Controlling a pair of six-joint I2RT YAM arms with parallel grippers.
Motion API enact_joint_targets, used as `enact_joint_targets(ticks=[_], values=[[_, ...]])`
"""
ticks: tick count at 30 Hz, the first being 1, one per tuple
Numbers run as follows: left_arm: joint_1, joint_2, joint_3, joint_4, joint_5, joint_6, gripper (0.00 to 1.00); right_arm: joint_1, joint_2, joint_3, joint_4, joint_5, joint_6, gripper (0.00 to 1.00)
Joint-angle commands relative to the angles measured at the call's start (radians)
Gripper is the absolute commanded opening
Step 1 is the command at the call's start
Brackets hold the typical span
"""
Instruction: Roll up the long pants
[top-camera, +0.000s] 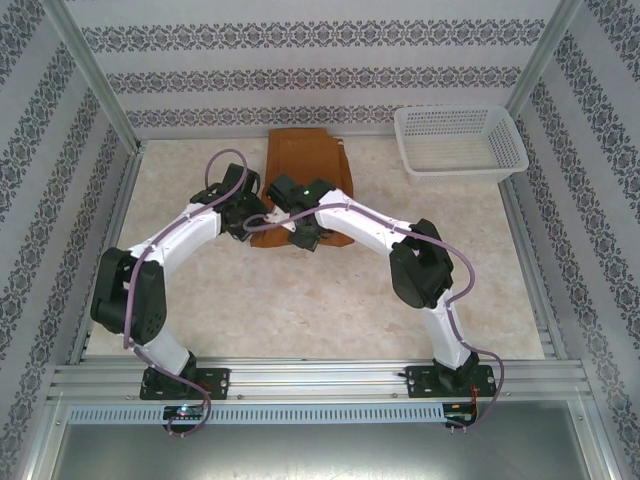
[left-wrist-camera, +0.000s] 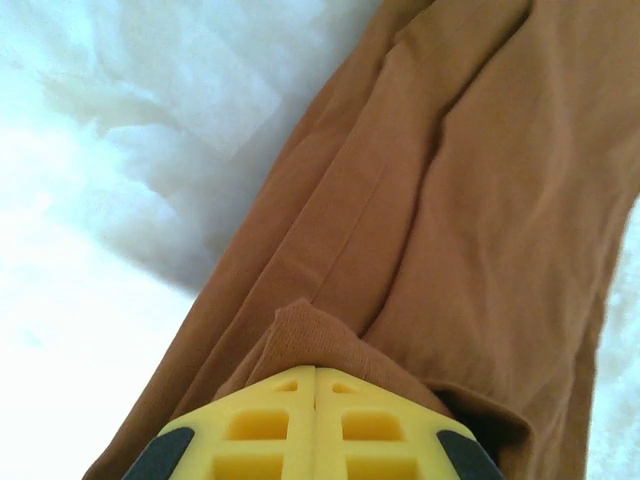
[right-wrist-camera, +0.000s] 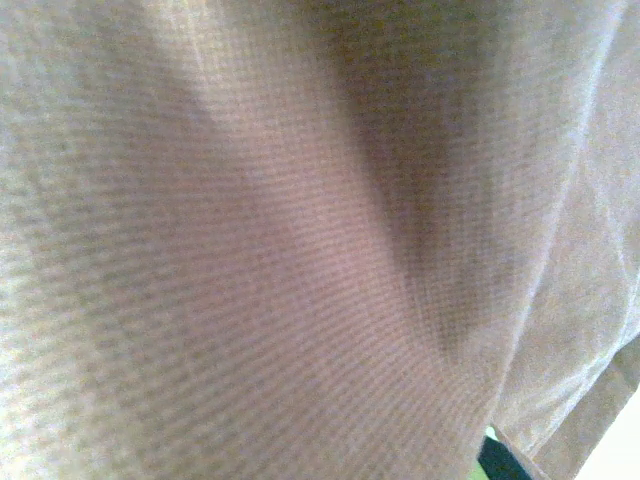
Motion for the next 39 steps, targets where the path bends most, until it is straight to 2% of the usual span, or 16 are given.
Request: enact_joint_targets(ticks=[1,6,10,19,23,26,32,39], values=[[0.002,-0.003,-0.042,-0.087,-0.024,0.031,0.00,0.000,-0.007,0.168,-0.129,-0.176,0.080,0.00],[0.020,-0.057,-0.046,-0.118,-0.050,0.043,0.00,-0.024,0.052,0.243,-0.244,-0.283,0.102,0.00],[0.033,-0.116,-0.063,-0.135,-0.070,0.043,0.00,-0.056,0.078,0.237,-0.254,-0.385,0.120,0.00],[0.037,-0.299,-0.080,-0.229,-0.169,0.022,0.00,-0.120,0.151,0.256,-0.275,-0.491,0.126,0.00],[0.034,-0.399,-0.110,-0.226,-0.152,-0.003,0.00,-0.146,0.200,0.282,-0.292,-0.540,0.125,0.00],[0.028,-0.438,-0.150,-0.199,-0.082,-0.049,0.00,-0.160,0.228,0.296,-0.287,-0.573,0.130,0.00],[-0.097,-0.475,-0.290,-0.046,-0.006,-0.208,0.00,-0.194,0.294,0.389,-0.319,-0.622,0.150,0.00],[-0.225,-0.353,-0.300,0.076,-0.016,-0.275,0.00,-0.225,0.330,0.437,-0.357,-0.696,0.153,0.00]])
